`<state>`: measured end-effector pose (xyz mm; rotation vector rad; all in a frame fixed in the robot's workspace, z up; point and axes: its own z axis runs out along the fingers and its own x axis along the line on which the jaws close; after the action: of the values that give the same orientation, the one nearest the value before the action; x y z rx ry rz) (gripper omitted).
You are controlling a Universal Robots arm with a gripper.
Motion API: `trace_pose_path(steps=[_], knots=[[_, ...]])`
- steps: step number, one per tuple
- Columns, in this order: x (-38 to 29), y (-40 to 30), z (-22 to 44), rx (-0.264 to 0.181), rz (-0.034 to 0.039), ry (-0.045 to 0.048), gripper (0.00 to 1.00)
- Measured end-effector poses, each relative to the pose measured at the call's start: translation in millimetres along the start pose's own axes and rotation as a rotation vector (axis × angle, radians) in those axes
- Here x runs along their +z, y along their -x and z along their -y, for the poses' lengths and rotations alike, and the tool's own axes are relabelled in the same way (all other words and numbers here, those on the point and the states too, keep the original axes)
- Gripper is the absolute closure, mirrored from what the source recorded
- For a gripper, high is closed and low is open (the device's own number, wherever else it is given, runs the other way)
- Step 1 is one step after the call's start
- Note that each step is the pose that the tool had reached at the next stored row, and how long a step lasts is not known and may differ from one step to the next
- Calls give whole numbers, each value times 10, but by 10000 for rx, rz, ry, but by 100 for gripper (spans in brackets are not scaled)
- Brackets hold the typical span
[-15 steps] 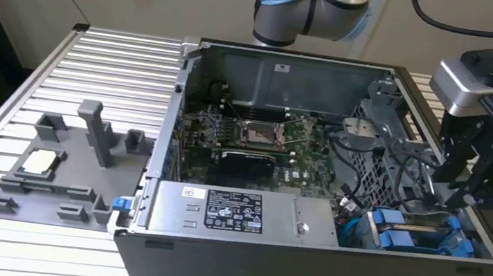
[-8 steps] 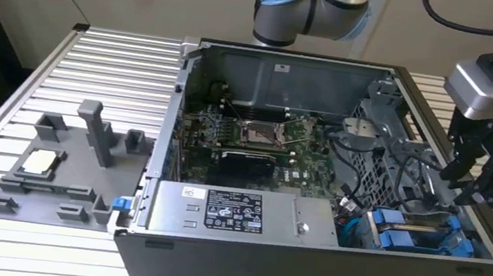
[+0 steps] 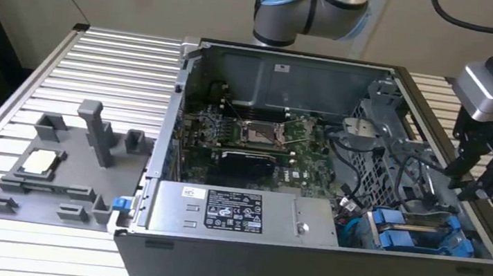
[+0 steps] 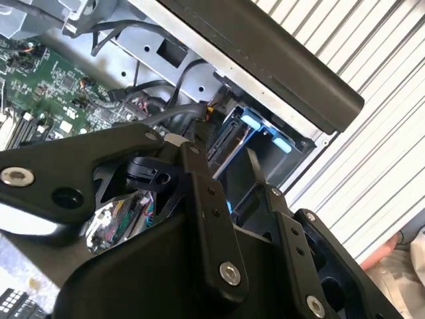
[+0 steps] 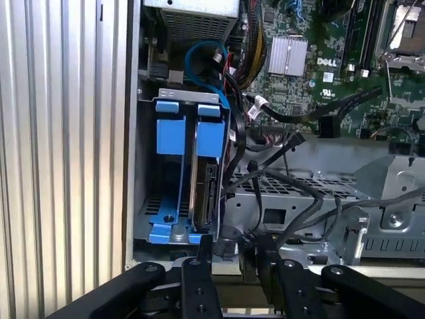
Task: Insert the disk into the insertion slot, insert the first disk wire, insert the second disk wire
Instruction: 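Insert the first disk wire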
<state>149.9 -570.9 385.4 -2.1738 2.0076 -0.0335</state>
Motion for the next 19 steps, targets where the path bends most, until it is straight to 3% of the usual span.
trace_pose_path(steps=[7, 17, 19], knots=[[30, 73, 43, 0, -1, 0, 60], [38, 79, 65, 0, -8, 0, 60], [38, 79, 66, -1, -8, 1, 68]])
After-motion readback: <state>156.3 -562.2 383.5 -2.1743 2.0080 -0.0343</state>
